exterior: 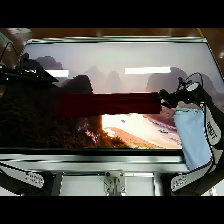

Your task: Fold the shirts.

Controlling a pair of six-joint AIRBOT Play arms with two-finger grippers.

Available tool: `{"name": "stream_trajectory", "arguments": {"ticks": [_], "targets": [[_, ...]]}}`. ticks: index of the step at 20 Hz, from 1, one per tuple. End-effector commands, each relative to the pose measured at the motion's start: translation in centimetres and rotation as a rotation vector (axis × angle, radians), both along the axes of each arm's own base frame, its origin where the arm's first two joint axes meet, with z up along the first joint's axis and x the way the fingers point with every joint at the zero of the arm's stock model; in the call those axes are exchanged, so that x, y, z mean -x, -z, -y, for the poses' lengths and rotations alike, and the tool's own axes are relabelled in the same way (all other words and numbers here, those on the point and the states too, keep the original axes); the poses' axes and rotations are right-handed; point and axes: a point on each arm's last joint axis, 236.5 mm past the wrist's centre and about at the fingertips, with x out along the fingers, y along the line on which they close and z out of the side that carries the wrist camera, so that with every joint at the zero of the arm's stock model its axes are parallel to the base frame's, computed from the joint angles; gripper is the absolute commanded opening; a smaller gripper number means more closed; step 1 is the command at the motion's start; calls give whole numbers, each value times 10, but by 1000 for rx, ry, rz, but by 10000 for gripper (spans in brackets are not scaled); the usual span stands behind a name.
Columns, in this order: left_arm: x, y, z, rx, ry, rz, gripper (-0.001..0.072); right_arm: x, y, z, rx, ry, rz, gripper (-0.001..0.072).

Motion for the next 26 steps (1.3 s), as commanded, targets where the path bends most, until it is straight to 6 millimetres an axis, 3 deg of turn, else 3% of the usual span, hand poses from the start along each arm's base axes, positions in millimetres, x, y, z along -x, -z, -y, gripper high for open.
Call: {"name": "stream_trajectory", "arguments": {"ticks": [1, 2, 5, 6, 8, 10, 12, 14, 16, 20, 24, 26], "targets": [[7, -13, 13, 1, 39, 17, 462, -2, 7, -21, -88, -5, -8, 640], [7, -13, 16, 1, 45, 17, 462, -3, 7, -21, -84, -1, -3, 558], [9, -13, 28, 1, 70, 17, 462, -11, 3, -20, -95, 25, 22, 149], [9, -13, 32, 1, 79, 17, 462, -12, 1, -21, -101, 30, 26, 62], [11, -13, 43, 1, 101, 18, 446, -10, -9, -22, -92, -10, 50, 62], [13, -12, 57, -1, 131, 20, 415, -8, -31, -25, -78, -72, 97, 61], [14, -10, 81, -9, 179, 47, 173, -4, -62, -29, -70, -116, 143, 61], [13, -3, 112, -13, 209, 63, 43, 2, -99, -33, -65, -144, 196, 61], [15, 15, 153, -18, 235, 62, 36, 12, -138, -39, -61, -176, 250, 61], [48, 66, 247, -42, 308, 34, 37, 40, -205, -49, -53, -212, 329, 61], [57, 80, 320, -56, 269, 90, 37, 71, -257, -59, -58, -222, 385, 61], [71, 94, 349, -57, 272, 70, 37, 86, -281, -63, -54, -218, 424, 61]]}}
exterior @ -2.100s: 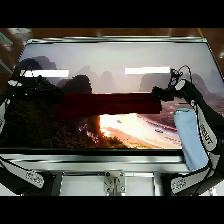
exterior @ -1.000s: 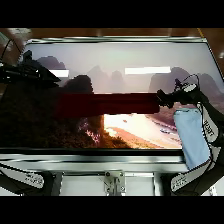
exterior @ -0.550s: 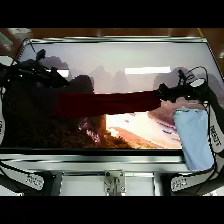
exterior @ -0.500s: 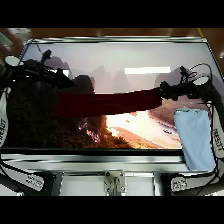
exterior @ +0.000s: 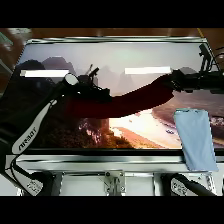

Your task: Fold the shirts.

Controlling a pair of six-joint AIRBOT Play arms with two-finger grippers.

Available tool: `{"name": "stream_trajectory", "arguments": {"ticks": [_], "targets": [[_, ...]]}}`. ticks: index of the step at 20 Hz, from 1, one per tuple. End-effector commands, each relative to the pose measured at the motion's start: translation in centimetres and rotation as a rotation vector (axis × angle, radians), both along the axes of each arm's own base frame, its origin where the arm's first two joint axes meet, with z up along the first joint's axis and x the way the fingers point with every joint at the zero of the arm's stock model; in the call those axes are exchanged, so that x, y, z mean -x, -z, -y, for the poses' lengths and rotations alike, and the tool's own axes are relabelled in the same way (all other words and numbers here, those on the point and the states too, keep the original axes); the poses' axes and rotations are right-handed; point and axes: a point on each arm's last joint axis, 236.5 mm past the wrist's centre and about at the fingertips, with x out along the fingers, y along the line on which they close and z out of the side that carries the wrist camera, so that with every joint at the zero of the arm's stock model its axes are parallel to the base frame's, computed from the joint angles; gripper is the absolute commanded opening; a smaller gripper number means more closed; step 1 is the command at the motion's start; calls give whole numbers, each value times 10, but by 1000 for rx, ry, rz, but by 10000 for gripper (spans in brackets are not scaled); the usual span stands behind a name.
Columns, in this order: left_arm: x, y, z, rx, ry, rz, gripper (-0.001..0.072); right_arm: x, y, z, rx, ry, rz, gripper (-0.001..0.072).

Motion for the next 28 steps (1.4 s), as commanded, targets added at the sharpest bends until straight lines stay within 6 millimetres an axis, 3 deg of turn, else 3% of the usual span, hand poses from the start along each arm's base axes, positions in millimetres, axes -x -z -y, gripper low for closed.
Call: {"name": "stream_trajectory", "arguments": {"ticks": [1, 4, 8, 10, 12, 14, 16, 18, 20, 23, 25, 28], "targets": [[17, 25, 54, -11, -31, 4, 37, 30, -44, -9, -11, 5, 54, 61], [23, 41, 73, 7, -77, -50, 37, 50, -71, -14, -15, 12, 95, 61], [35, 22, 121, 211, -123, -152, 37, 65, -86, -18, -21, 18, 115, 61], [38, 26, 125, 225, -129, -178, 37, 67, -87, -19, -28, 16, 110, 61], [23, 22, 111, 231, -151, -176, 35, 67, -87, -19, -30, 19, 107, 61], [-9, -1, 82, 259, -208, -122, 34, 64, -87, -20, -32, 20, 112, 61], [-44, -42, 38, 267, -256, -3, 33, 58, -84, -33, -39, -4, 119, 61], [-73, -92, -21, 229, -308, 158, 33, 46, -77, -63, -51, -58, 130, 61], [-88, -150, -85, 186, -367, 318, 33, 30, -66, -106, -73, -112, 152, 61], [-83, -240, -176, 156, -477, 516, 34, 9, -37, -183, -104, -176, 177, 61], [-64, -291, -219, 159, -536, 613, 34, 3, -6, -240, -123, -207, 175, 61], [-23, -342, -249, 149, -552, 710, 34, 4, 56, -315, -155, -211, 130, 61]]}}
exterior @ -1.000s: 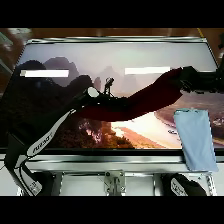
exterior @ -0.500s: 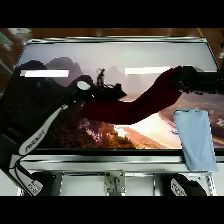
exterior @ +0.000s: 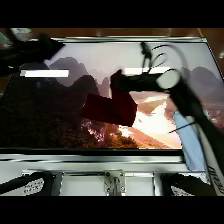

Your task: Fold the shirts.

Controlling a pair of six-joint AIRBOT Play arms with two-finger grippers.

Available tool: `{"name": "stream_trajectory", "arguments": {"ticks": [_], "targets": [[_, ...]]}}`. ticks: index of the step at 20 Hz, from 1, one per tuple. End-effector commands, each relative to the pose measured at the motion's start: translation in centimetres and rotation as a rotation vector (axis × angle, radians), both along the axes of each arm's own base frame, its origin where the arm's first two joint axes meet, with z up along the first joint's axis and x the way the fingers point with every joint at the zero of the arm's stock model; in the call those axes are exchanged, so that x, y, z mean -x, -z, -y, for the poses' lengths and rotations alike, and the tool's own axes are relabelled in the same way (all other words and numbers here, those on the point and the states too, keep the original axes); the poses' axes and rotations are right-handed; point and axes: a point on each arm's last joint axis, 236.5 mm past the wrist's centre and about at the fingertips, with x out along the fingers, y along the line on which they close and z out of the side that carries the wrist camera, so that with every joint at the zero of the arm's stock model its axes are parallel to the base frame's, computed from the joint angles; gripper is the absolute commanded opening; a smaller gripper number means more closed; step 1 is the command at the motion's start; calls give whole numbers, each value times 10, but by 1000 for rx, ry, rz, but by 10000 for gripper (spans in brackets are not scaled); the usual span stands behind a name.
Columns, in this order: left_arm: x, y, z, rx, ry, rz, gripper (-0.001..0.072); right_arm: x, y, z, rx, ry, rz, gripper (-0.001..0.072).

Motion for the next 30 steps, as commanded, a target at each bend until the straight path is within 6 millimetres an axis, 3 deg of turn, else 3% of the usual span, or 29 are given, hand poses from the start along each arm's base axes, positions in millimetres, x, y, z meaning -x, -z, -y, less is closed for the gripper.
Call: {"name": "stream_trajectory", "arguments": {"ticks": [1, 3, 5, 6, 7, 8, 11, 13, 14, 16, 18, 19, 20, 21, 23, 26, 30], "targets": [[55, -59, -38, -64, -37, 110, 34, -4, 65, -84, -50, 40, -21, 61], [86, -73, -28, -90, 12, 131, 35, -9, 101, -110, -113, 130, -92, 62], [111, -81, -16, -111, 60, 145, 35, -16, 123, -120, -154, 219, -132, 95], [119, -83, -12, -118, 78, 150, 35, -17, 130, -122, -169, 252, -150, 247], [126, -85, -8, -124, 94, 152, 35, -17, 133, -123, -180, 265, -166, 445], [129, -85, -6, -126, 102, 152, 35, -17, 132, -124, -181, 263, -167, 520], [126, -81, -6, -132, 104, 143, 35, -19, 112, -114, -177, 208, -142, 520], [122, -75, -9, -142, 95, 131, 35, -21, 89, -90, -125, 111, -87, 520], [122, -71, -9, -142, 96, 125, 36, -22, 82, -70, -74, 60, -66, 520], [120, -65, -11, -154, 91, 111, 35, -20, 82, -5, 113, -27, -49, 519], [116, -56, -17, -196, 71, 99, 36, -5, 110, 92, 384, -38, -182, 520], [115, -53, -20, -214, 63, 95, 36, 12, 128, 148, 533, -21, -305, 521], [114, -51, -22, -228, 57, 91, 36, 28, 140, 192, 625, 6, -422, 654], [114, -49, -24, -238, 52, 89, 36, 41, 151, 219, 639, 40, -518, 690], [113, -49, -24, -240, 51, 88, 36, 50, 169, 222, 501, 92, -602, 690], [113, -48, -24, -239, 51, 86, 36, 34, 194, 202, 343, 185, -564, 690], [112, -47, -24, -235, 52, 80, 36, 27, 223, 157, 226, 130, -576, 690]]}}
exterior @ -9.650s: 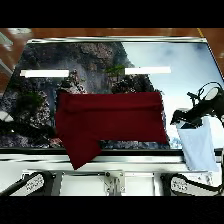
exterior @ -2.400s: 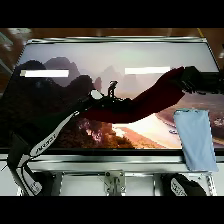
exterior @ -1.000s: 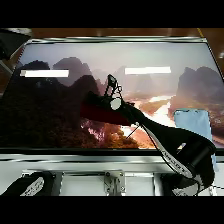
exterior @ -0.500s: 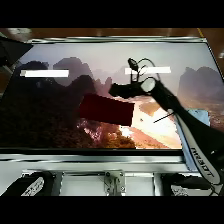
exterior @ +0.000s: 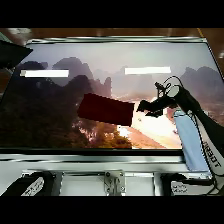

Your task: Fold the shirts.

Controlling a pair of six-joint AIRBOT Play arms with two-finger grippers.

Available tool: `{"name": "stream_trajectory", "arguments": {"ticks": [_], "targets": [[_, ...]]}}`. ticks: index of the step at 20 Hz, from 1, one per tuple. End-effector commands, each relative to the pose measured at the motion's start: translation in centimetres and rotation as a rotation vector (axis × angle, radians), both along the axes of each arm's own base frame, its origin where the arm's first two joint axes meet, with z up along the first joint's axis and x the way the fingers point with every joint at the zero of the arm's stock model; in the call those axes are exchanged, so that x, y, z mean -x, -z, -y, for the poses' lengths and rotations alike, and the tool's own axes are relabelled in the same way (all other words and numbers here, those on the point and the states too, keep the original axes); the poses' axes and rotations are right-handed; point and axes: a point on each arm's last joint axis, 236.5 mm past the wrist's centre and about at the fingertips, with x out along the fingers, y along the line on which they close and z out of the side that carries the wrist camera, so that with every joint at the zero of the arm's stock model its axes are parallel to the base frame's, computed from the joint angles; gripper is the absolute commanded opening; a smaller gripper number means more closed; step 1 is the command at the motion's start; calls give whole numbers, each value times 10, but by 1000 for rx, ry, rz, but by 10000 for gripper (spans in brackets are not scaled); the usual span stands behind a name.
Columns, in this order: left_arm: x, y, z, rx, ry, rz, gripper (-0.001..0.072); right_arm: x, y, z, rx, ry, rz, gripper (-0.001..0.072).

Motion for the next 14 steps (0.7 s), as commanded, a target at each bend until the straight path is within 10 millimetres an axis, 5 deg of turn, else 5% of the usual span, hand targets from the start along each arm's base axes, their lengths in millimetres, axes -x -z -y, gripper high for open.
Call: {"name": "stream_trajectory", "arguments": {"ticks": [1, 4, 9, 10, 12, 13, 14], "targets": [[-1, 1, -1, 0, -3, -4, 36, -6, 22, -35, -129, 14, 2, 690], [-1, 1, -1, 7, -6, -9, 36, -14, 26, -59, -220, 26, 17, 690], [-1, 1, 0, 9, -6, -11, 36, -15, 30, -71, -276, 67, -18, 675], [-1, 1, 0, 12, -7, -13, 36, -13, 33, -72, -282, 68, -30, 563], [-1, 1, 0, 15, -9, -16, 36, -12, 30, -81, -311, 53, -26, 171], [-1, 1, 0, 15, -8, -15, 36, -14, 22, -86, -338, 21, -6, 65], [-1, 1, 0, 15, -8, -15, 36, -18, 9, -89, -360, -29, 25, 61]]}}
